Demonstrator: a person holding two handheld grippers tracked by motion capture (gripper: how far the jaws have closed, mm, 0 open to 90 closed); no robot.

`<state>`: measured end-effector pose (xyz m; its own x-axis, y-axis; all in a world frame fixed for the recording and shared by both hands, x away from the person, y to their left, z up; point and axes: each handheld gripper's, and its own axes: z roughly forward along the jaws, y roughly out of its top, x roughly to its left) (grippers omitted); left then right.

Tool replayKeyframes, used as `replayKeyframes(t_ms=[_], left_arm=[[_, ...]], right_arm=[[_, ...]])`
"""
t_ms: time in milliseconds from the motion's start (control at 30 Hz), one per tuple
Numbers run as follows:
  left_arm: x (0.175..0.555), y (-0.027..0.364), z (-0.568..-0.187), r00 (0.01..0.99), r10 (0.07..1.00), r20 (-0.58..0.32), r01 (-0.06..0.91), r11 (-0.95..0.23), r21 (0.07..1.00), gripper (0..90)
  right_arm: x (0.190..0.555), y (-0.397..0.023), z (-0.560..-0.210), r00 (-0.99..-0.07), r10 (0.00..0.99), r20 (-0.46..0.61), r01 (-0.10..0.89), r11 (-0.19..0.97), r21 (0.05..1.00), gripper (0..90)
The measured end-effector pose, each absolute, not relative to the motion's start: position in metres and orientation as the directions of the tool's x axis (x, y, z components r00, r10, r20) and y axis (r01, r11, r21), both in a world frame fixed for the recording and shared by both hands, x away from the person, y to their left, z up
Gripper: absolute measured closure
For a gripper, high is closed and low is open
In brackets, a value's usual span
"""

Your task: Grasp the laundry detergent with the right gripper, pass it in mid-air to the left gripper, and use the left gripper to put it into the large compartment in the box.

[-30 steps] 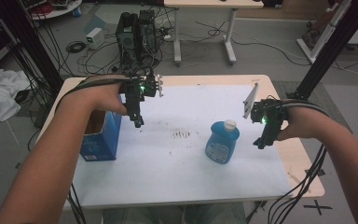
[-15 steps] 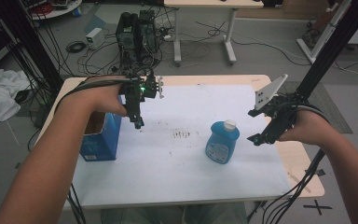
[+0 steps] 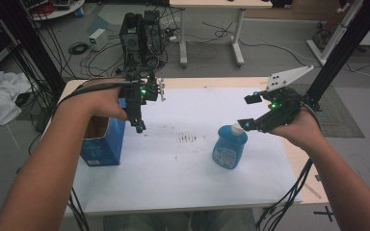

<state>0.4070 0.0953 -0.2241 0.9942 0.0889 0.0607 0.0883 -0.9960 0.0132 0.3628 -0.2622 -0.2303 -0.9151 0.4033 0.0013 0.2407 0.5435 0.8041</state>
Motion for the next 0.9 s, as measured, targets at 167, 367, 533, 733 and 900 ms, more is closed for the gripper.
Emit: replayKeyframes(t_ms=[167, 367, 533, 733, 900], left_arm=[[0.406, 0.095, -0.224, 0.995, 0.08, 0.067, 0.079, -0.997, 0.018, 9.2], [0.407, 0.096, -0.225, 0.994, 0.084, 0.067, 0.082, -0.996, 0.029, 9.2], [0.407, 0.098, -0.226, 0.995, 0.076, 0.064, 0.075, -0.997, 0.023, 9.2], [0.405, 0.098, -0.226, 0.995, 0.074, 0.065, 0.072, -0.997, 0.033, 9.2], [0.403, 0.097, -0.225, 0.996, 0.063, 0.067, 0.061, -0.998, 0.036, 9.2]], right_arm=[[0.37, -0.275, -0.235, -0.845, 0.534, 0.031, 0.312, 0.446, 0.839, 11.8], [0.37, -0.288, -0.244, -0.812, 0.578, 0.077, 0.353, 0.382, 0.854, 11.8], [0.356, -0.305, -0.252, -0.79, 0.607, 0.088, 0.374, 0.362, 0.854, 11.8], [0.33, -0.325, -0.27, -0.769, 0.633, 0.089, 0.388, 0.352, 0.852, 11.8], [0.307, -0.336, -0.294, -0.752, 0.656, 0.061, 0.394, 0.373, 0.84, 11.8]])
